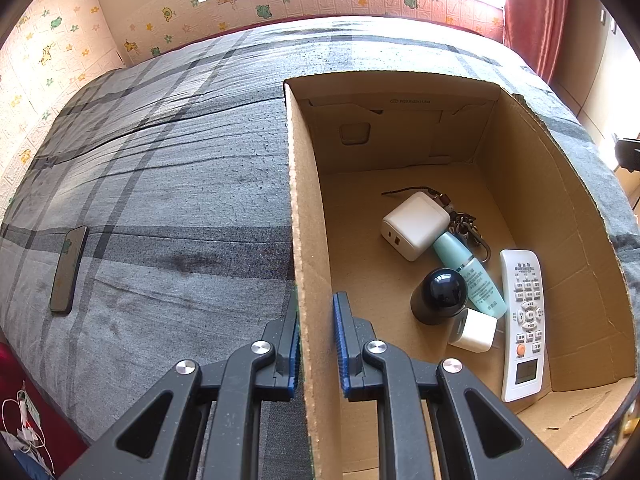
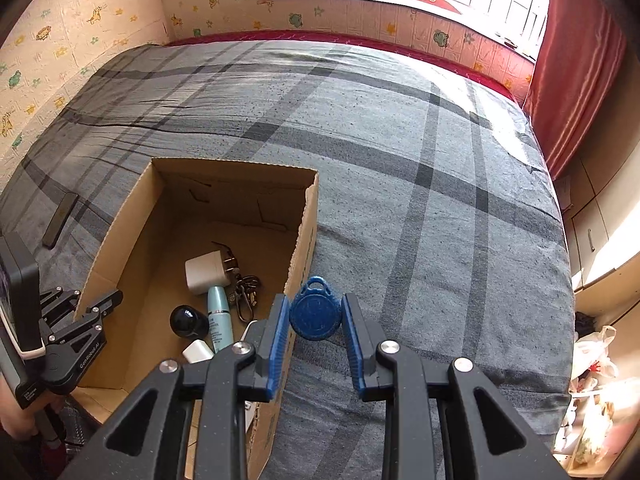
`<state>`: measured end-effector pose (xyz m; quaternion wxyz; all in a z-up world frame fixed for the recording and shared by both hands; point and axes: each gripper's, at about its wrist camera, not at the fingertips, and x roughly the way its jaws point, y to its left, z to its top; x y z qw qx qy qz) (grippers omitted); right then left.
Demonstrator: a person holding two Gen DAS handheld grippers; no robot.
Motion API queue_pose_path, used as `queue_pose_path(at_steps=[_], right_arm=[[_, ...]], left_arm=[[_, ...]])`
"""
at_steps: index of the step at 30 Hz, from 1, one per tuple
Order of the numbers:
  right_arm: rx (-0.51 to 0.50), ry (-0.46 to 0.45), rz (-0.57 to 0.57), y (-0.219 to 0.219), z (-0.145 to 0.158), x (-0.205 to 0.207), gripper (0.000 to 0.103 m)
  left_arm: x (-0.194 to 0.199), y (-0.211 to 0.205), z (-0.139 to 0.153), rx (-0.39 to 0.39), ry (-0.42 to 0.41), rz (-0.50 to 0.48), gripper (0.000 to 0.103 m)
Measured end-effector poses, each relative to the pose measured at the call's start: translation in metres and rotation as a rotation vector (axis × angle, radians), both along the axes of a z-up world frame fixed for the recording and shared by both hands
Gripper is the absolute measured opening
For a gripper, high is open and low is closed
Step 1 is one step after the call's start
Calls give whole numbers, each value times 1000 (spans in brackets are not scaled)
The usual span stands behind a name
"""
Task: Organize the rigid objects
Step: 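Lift the blue fob and carry it over the box with the right tool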
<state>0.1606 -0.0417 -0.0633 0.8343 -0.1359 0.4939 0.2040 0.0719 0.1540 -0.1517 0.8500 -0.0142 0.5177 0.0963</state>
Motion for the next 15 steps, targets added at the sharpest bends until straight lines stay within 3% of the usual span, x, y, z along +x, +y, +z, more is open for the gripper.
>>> queue_pose_path(at_steps=[15], right_arm=[[24,3,87,53,2,-3,28]], left_arm=[[0,1,0,-8,-1,1,16]])
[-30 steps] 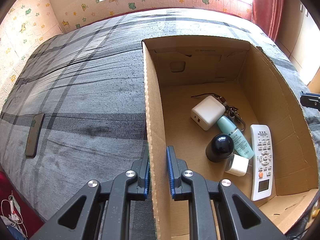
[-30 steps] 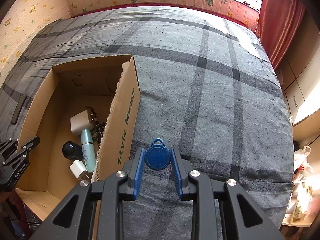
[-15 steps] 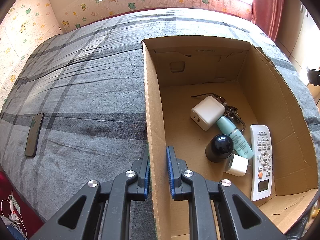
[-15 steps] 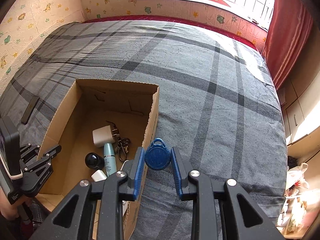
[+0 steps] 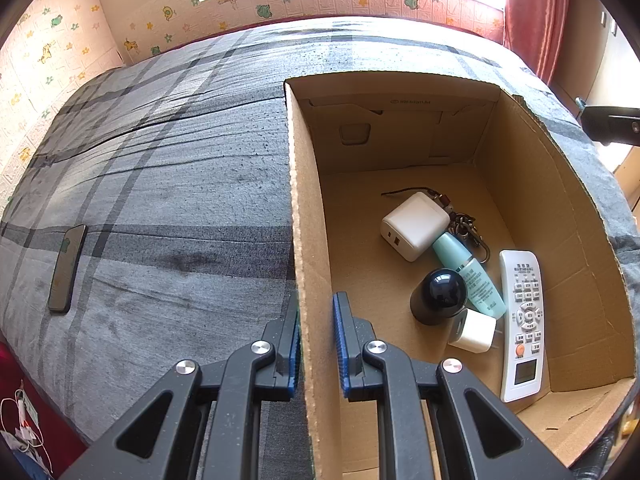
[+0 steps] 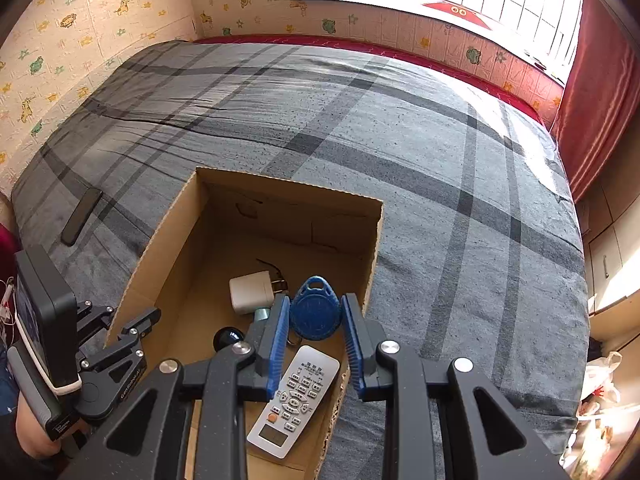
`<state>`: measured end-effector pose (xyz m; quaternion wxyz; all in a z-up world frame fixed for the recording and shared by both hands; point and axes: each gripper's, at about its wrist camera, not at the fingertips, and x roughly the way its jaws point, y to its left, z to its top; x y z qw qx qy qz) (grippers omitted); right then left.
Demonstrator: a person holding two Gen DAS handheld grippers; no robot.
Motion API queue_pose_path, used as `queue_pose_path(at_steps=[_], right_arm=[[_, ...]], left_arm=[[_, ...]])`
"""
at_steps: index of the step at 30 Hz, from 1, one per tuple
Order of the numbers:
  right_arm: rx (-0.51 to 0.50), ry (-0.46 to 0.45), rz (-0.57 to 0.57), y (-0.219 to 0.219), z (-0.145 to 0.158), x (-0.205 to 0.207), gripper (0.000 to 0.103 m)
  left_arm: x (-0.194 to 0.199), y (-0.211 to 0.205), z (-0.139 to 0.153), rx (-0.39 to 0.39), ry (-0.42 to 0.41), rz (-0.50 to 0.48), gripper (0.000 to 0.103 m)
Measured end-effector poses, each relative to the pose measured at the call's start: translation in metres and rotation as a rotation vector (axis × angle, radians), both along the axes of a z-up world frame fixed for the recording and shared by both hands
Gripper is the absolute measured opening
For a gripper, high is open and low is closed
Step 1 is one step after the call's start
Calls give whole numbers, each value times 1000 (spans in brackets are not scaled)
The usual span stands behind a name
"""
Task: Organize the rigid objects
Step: 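Lift the blue fob and carry it over the box with the right tool, then lower the blue fob into the box and open the right tool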
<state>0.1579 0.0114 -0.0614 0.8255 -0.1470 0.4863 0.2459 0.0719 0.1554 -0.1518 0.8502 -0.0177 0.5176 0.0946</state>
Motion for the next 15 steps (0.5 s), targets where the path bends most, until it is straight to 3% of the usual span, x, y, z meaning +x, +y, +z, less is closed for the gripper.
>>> queue_pose_path(at_steps=[15], right_arm=[[-6,76,27,41,-38,10,28]], left_arm=[[1,0,1,-6,-2,1,16]])
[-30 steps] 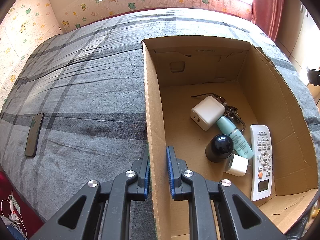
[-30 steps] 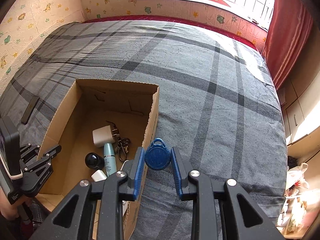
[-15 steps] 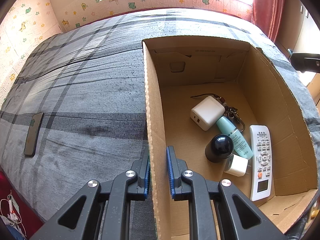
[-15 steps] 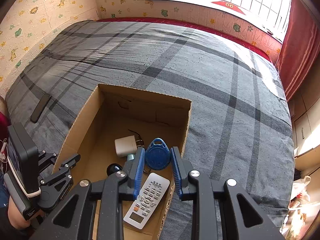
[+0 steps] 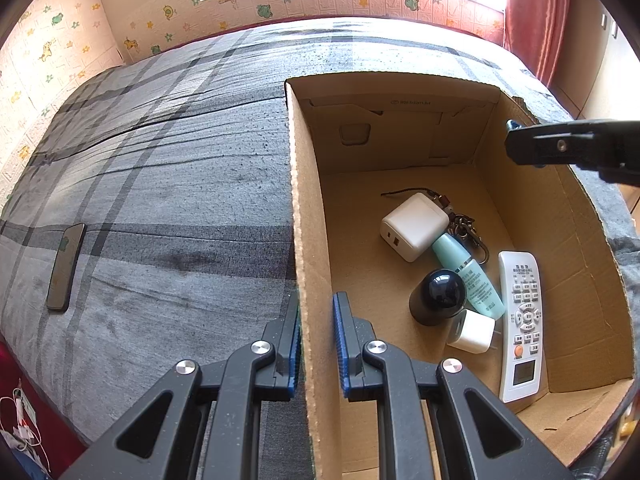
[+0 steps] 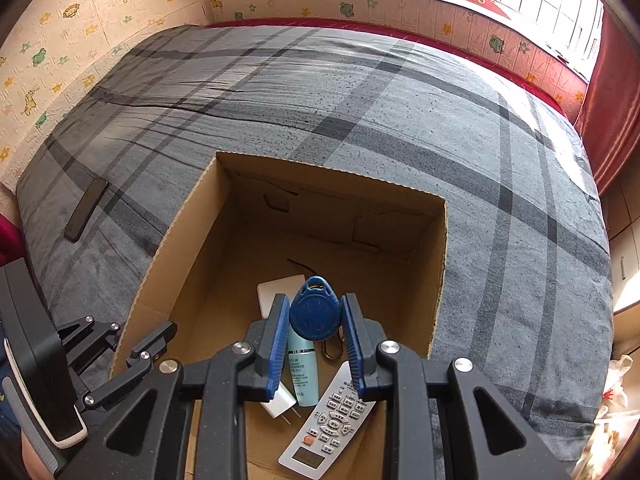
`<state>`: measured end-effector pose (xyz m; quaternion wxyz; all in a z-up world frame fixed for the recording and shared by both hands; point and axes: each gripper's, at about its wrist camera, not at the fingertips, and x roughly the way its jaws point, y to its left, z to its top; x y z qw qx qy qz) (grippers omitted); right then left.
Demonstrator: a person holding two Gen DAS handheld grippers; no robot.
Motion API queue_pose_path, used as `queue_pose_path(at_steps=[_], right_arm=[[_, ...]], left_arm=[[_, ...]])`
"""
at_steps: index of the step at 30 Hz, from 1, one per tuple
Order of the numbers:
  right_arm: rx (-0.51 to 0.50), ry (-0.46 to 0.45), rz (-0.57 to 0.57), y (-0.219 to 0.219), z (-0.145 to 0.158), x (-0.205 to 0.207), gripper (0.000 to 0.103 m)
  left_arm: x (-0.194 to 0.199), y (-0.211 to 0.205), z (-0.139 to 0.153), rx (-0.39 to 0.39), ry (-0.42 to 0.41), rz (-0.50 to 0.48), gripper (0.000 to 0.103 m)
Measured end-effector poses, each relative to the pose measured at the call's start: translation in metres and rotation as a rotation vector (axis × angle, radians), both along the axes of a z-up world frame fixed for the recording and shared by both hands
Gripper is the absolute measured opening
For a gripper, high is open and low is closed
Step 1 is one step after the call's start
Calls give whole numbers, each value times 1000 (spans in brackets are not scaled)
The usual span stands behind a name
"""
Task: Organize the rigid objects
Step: 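Lower the blue fob into the box and open the right tool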
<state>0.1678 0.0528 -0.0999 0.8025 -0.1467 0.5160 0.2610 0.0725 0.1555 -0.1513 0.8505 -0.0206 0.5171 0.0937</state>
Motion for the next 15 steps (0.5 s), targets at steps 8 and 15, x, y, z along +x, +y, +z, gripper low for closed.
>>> queue_pose_path(at_steps=[8,15], right_arm=[[-34,75,-17,11,-39,9,28],[-62,118,-33,13,-62,15,28]], left_arm=[[0,0,0,-2,-1,0,16],[-1,1,0,-2,-2,0,16]])
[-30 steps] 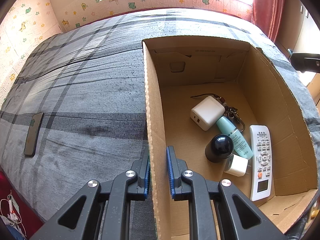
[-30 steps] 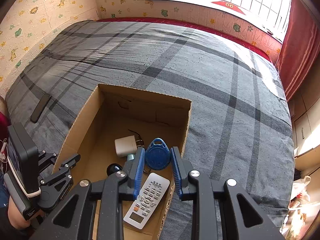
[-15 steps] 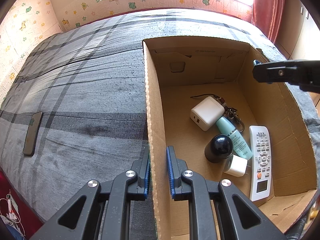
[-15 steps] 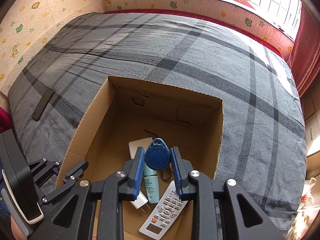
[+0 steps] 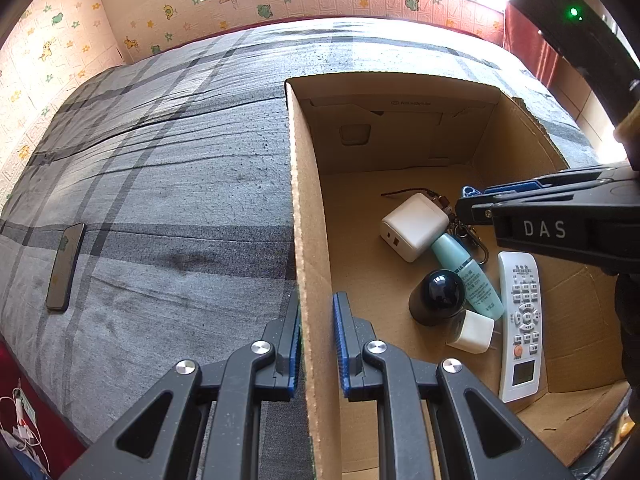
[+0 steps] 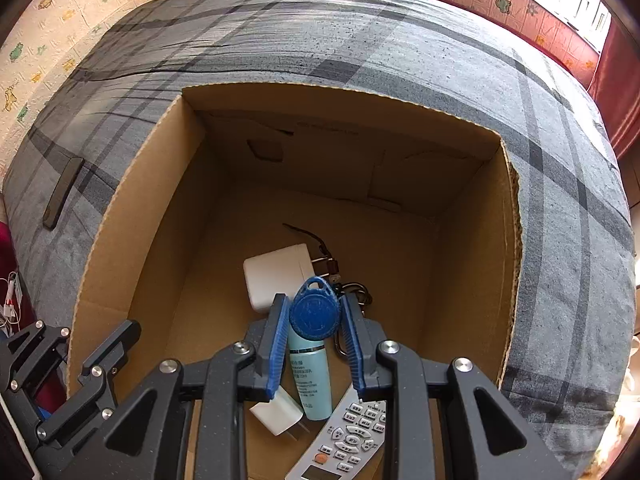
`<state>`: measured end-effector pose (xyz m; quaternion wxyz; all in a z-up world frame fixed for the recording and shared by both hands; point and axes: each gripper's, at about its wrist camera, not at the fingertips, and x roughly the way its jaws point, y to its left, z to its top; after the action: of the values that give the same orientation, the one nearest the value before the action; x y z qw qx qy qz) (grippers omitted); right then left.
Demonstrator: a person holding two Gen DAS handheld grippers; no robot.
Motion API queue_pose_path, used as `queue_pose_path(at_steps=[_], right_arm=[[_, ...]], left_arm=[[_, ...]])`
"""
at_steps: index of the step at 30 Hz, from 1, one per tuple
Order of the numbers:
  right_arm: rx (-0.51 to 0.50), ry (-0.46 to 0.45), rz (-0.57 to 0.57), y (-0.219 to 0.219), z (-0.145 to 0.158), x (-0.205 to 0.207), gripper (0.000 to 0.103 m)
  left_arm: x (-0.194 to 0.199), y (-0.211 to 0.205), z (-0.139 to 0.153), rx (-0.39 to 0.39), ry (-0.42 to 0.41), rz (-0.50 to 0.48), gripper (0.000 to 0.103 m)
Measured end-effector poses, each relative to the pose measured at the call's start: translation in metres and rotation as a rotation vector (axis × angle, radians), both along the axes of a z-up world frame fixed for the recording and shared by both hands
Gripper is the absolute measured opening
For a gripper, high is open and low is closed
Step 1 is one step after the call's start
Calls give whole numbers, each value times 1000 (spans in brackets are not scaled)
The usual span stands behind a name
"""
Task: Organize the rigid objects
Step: 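Lower the blue fob into the box and open the right tool, then withdraw the right tool from the box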
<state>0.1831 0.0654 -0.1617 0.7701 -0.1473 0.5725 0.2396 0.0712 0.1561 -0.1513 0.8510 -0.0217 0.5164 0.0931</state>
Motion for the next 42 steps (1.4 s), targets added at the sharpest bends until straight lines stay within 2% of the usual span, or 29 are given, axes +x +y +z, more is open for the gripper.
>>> queue_pose_path(at_steps=[11,14,15,26,39,42], right_arm=[[14,24,-5,-2,-7,5,29],[28,28,-7,-6,-5,5,38],[35,24,-15,-8,-3,5,44],[51,-24,-24,-10,20,-8,46],[64,-120,-93,-43,69,-27,62],[74,-119,-111,-53,72,-30,69]], left_arm=[[0,0,0,-2,0,1,16],[-1,0,1,-2,-1,0,16],[-1,0,1,-4,-1,1,16],[0,1,0,-1,0,2,16],[1,0,2,5,4,3,16],[0,0,2,7,4,3,16]])
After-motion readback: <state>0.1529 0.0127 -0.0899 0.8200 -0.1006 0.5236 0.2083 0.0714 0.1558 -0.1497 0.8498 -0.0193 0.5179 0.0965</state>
